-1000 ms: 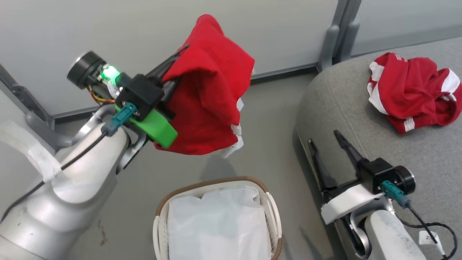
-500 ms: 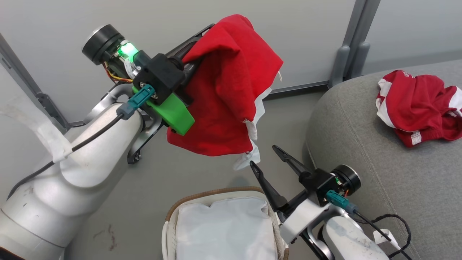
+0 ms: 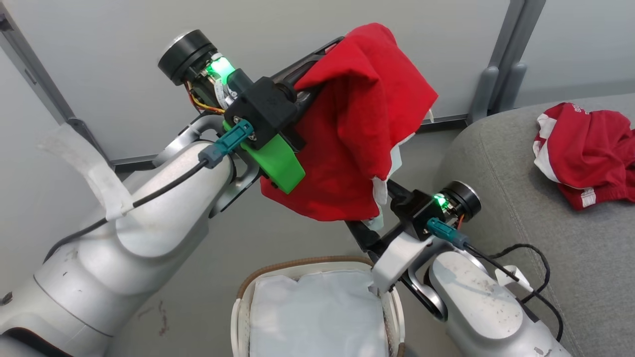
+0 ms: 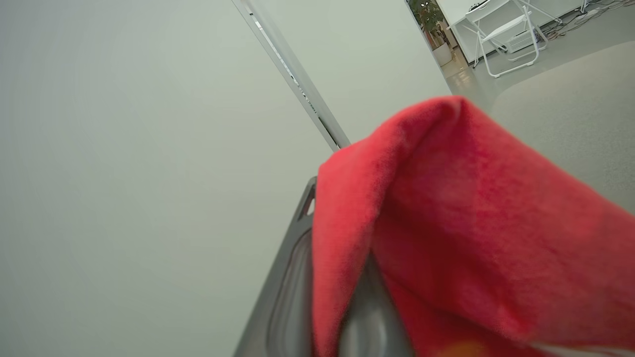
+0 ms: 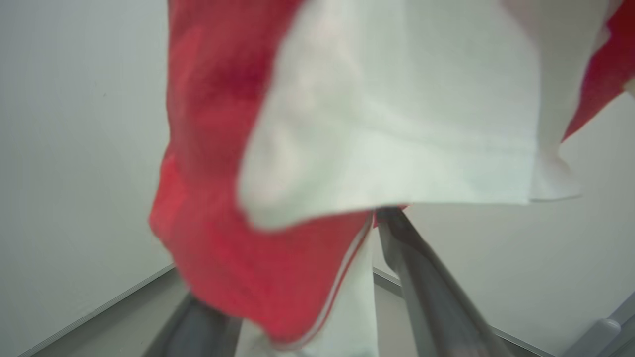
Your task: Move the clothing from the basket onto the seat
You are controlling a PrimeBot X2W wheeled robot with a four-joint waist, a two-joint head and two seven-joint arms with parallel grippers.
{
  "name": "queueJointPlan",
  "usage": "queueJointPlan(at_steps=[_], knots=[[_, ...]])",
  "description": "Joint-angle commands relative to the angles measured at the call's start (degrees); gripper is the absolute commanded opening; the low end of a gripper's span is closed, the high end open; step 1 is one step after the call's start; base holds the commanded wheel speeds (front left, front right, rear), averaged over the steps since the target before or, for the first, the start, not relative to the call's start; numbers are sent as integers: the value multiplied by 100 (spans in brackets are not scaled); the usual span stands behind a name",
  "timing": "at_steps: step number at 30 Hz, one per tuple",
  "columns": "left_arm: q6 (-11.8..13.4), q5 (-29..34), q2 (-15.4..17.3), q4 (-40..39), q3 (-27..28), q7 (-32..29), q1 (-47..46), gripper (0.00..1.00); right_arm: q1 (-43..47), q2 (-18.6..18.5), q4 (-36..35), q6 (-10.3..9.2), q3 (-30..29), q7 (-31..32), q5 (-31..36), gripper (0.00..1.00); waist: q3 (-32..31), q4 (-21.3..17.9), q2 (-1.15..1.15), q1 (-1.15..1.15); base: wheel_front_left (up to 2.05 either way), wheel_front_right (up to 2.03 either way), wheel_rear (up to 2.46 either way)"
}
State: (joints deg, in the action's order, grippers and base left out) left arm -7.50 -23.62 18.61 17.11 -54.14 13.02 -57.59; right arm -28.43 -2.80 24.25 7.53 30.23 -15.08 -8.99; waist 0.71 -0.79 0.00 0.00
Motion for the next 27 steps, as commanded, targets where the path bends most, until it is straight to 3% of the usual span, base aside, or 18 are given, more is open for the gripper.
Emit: queueJointPlan(at_steps=[1, 2, 3, 4, 5, 6, 7, 17, 18, 19, 20, 21, 22, 27], knots=[[11, -11, -38, 10, -16, 29, -39, 0, -105, -17, 67, -8, 50, -14, -10, 100, 7, 38, 0, 0, 0, 0, 0], [18, -30, -61, 19, -24, 32, -6, 0, -162, -19, 114, -8, 71, -14, -33, 100, 8, 52, 0, 0, 0, 0, 0], [27, -47, -66, 33, -30, 35, 25, 0, -191, -19, 124, -8, 90, -14, -56, 77, 8, 62, 0, 0, 0, 0, 0], [44, -57, -62, 56, -28, 42, 68, 0, -213, -19, 137, -8, 99, -14, -76, 43, 7, 70, 0, 0, 0, 0, 0], [52, -69, -54, 79, -23, 52, 104, 0, -223, -19, 136, -8, 102, -14, -82, 20, 6, 74, 0, 0, 0, 0, 0], [67, -91, -41, 100, -18, 61, 140, 0, -215, -19, 119, -8, 98, -14, -69, 16, 6, 76, 0, 0, 0, 0, 0], [72, -100, -29, 117, -11, 70, 166, 0, -186, -19, 98, -8, 94, -14, -60, 0, 6, 75, 0, 0, 0, 0, 0], [173, -271, 128, 328, 114, 162, 485, 0, 96, -18, -160, -8, -19, -14, -31, 0, 15, -25, 0, 0, 0, 0, 0], [197, -294, 131, 337, 129, 174, 522, 4, 112, -19, -181, -8, -35, -14, -28, 0, 16, -35, 0, 0, 0, 0, 0], [212, -303, 131, 350, 151, 175, 574, 31, 122, -20, -208, -8, -62, -14, -26, 0, 18, -46, 0, 0, 0, 0, 0], [214, -317, 135, 358, 163, 175, 618, 41, 126, -19, -225, -8, -85, -14, -23, 0, 19, -53, 0, 0, 0, 0, 0], [232, -339, 138, 365, 185, 185, 682, 77, 138, -18, -246, -8, -114, -14, -14, 0, 20, -60, 0, 0, 0, 0, 0], [246, -359, 141, 370, 206, 195, 733, 100, 154, -18, -263, -8, -141, -14, -10, 0, 20, -65, 0, 0, 0, 0, 0], [324, -518, 102, 400, 373, 223, 1137, 100, 230, -18, -347, -8, -305, -14, 9, 0, 24, -77, 0, 0, 0, 0, 0]])
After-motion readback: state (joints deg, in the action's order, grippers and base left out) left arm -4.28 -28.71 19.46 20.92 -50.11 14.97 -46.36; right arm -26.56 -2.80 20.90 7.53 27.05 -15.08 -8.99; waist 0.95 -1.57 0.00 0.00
